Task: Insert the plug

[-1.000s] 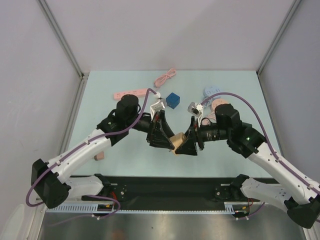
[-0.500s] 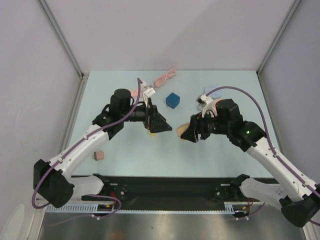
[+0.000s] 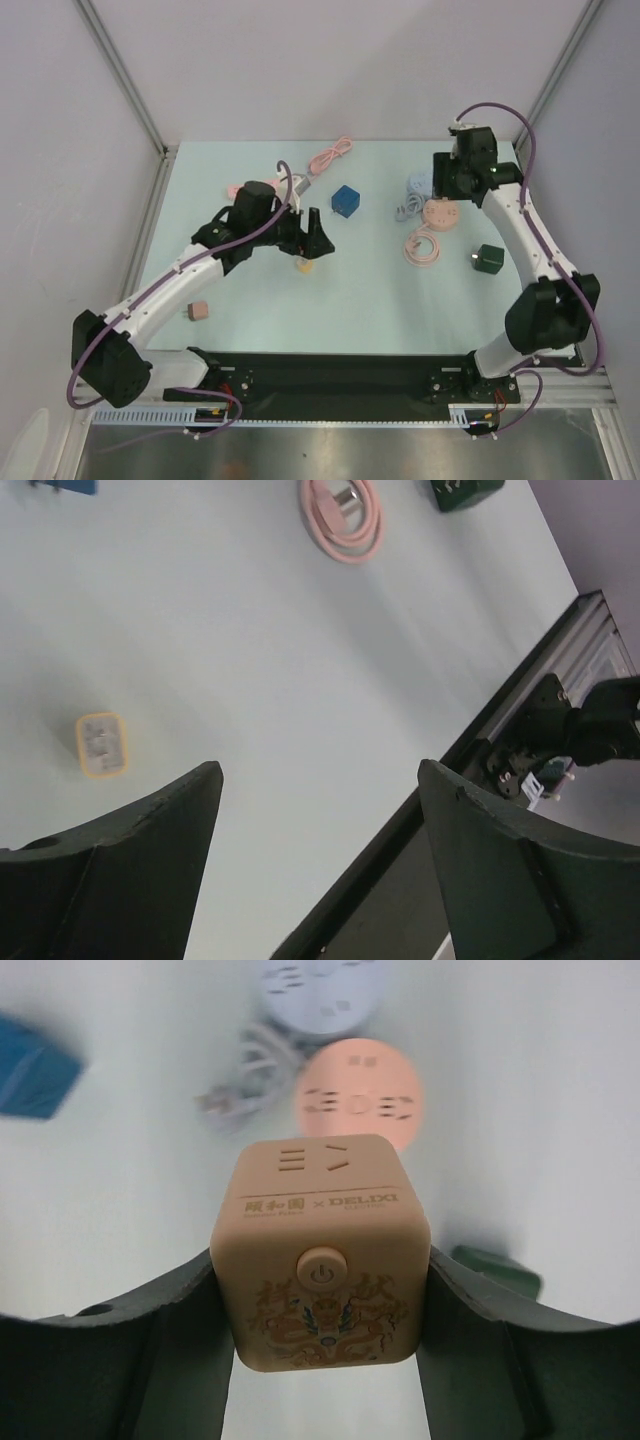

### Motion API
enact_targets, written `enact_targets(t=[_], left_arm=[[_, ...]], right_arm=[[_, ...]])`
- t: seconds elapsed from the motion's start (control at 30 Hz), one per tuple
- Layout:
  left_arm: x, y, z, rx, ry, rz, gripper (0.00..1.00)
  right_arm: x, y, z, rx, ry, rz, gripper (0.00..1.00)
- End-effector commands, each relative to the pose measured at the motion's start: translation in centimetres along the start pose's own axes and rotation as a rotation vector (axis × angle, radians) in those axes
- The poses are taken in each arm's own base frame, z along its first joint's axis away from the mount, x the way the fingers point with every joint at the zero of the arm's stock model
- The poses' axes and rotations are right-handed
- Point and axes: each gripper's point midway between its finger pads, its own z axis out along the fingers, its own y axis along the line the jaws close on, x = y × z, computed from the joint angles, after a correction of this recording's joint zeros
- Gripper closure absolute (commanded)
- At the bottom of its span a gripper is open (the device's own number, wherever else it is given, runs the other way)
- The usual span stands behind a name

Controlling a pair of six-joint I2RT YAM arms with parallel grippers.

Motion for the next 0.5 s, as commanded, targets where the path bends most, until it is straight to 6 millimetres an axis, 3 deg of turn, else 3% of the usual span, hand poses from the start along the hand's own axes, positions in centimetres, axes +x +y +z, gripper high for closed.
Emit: enact_targets(t=[0.0, 0.17, 0.2, 0.23, 0.27, 0.3, 0.37, 0.47], left_arm=[[0.9, -1.3, 0.4, 0.027, 0.020, 0.035, 0.16], [1.2, -0.7, -0.2, -0.003, 0.019, 0.083, 0.16], [1.3, -0.5, -0.3, -0.009, 0.021, 0.100, 0.15], [1.4, -0.5, -0.4, -0.011, 0.022, 0.107, 0.14], [1.6, -0.3, -0.3, -0.015, 0.027, 0.112, 0.14], [1.8, -0.1, -0.3, -0.018, 0.032, 0.117, 0.14], [2.1, 0.0, -0.2, -0.021, 0.042, 0.120, 0.14], [2.5, 0.5, 0.0, -0.037, 0.051, 0.125, 0.13]], right_arm=[[-3.8, -7.5, 2.9, 0.212, -0.117, 0.054, 1.00], [-4.8, -11.8, 8.5, 0.293, -0.129, 0.111, 1.00], [-3.4, -12.2, 11.2, 0.294, -0.075, 0.093, 1.00], [-4.6, -12.9, 11.7, 0.314, -0.085, 0.091, 1.00], [-4.5, -13.3, 12.6, 0.324, -0.066, 0.089, 1.00], [-2.1, -13.4, 15.0, 0.321, 0.026, 0.083, 1.00], [-2.5, -13.3, 16.1, 0.297, 0.037, 0.080, 1.00], [-1.4, -12.6, 17.5, 0.250, 0.063, 0.082, 1.00]])
